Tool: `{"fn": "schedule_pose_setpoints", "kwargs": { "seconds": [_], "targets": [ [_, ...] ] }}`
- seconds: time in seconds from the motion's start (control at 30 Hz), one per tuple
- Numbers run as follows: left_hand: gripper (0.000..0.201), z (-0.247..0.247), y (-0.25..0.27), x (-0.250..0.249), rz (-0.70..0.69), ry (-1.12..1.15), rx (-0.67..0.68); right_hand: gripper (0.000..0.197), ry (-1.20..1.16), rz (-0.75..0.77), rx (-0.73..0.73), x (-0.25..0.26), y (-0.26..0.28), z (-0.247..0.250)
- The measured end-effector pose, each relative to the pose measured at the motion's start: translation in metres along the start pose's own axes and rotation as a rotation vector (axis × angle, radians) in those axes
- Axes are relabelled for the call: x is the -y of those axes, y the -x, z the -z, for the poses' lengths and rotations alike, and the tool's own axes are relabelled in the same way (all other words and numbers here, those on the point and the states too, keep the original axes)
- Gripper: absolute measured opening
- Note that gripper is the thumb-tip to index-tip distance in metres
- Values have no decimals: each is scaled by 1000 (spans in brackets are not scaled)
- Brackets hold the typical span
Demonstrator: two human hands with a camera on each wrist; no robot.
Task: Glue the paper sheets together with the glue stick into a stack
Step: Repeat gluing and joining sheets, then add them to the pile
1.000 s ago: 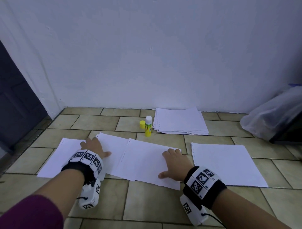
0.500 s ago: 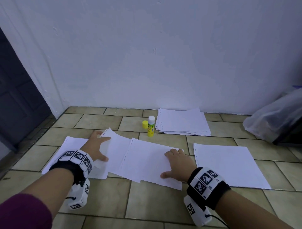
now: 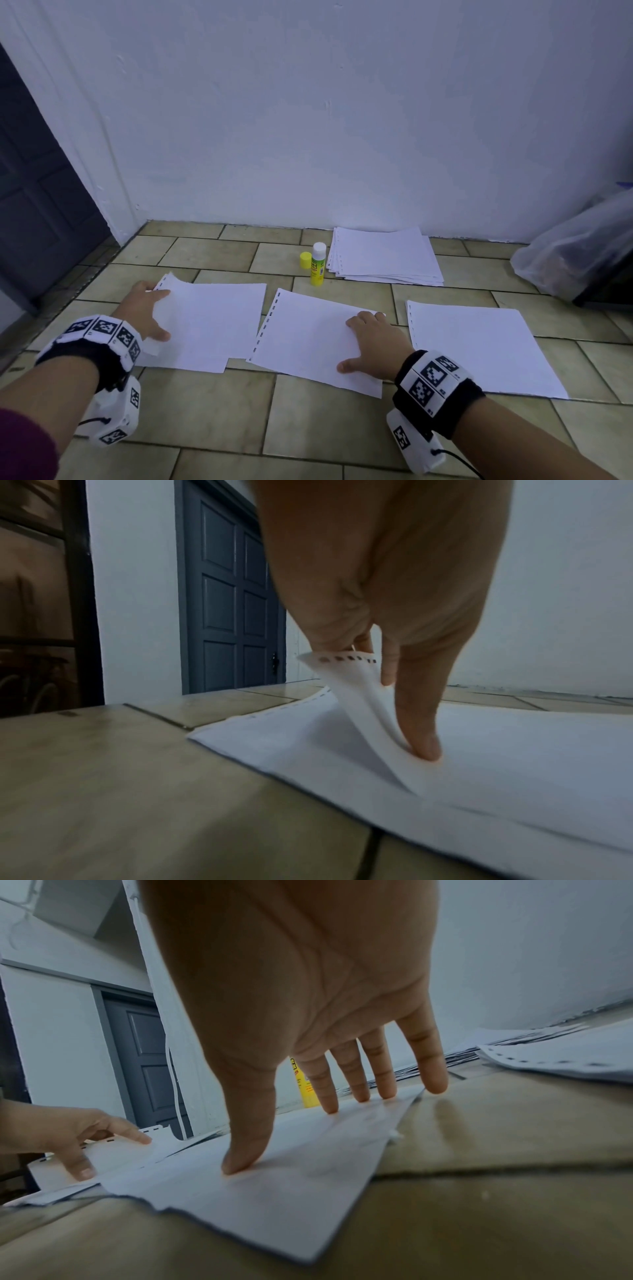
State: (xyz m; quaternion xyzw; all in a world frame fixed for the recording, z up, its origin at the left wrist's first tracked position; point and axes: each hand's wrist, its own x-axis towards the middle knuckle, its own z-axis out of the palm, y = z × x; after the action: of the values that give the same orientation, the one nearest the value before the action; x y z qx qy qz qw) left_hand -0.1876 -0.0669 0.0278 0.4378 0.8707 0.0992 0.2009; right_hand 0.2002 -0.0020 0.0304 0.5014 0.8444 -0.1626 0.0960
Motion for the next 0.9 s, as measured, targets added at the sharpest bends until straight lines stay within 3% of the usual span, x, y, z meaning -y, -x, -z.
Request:
{"fn": "schedule_pose_setpoints", "kwargs": {
  "seconds": [0.17, 0.3, 0.4, 0.47, 0.53, 0.6, 0.67, 0.77, 0.9],
  "targets": [
    [93, 5, 0, 3, 69, -175, -4, 87, -4, 1, -9, 0, -1, 1],
    [57, 4, 5, -11, 71, -362, -3, 87, -11, -3, -11, 0, -2, 2],
    [37, -2, 9, -25, 30, -370, -125, 87, -16, -3, -8, 0, -2, 2],
    [46, -5, 10, -33, -90, -364, -130, 87, -16, -4, -10, 0, -1, 2],
    [75, -11, 11, -42, -203, -364, -14, 87, -13, -5, -12, 0, -2, 2],
    [109, -16, 15, -49, -240, -489, 133, 88, -11, -4, -14, 0, -2, 2],
    [126, -22, 17, -50, -213, -642, 228, 87, -11, -7, -15, -1, -1, 1],
    [127, -24, 16, -47, -209, -604, 324, 87, -6, -4, -16, -1, -1, 1],
    [120, -22, 16, -52, -280, -490, 339, 87, -6, -2, -13, -1, -1, 2]
  ]
}}
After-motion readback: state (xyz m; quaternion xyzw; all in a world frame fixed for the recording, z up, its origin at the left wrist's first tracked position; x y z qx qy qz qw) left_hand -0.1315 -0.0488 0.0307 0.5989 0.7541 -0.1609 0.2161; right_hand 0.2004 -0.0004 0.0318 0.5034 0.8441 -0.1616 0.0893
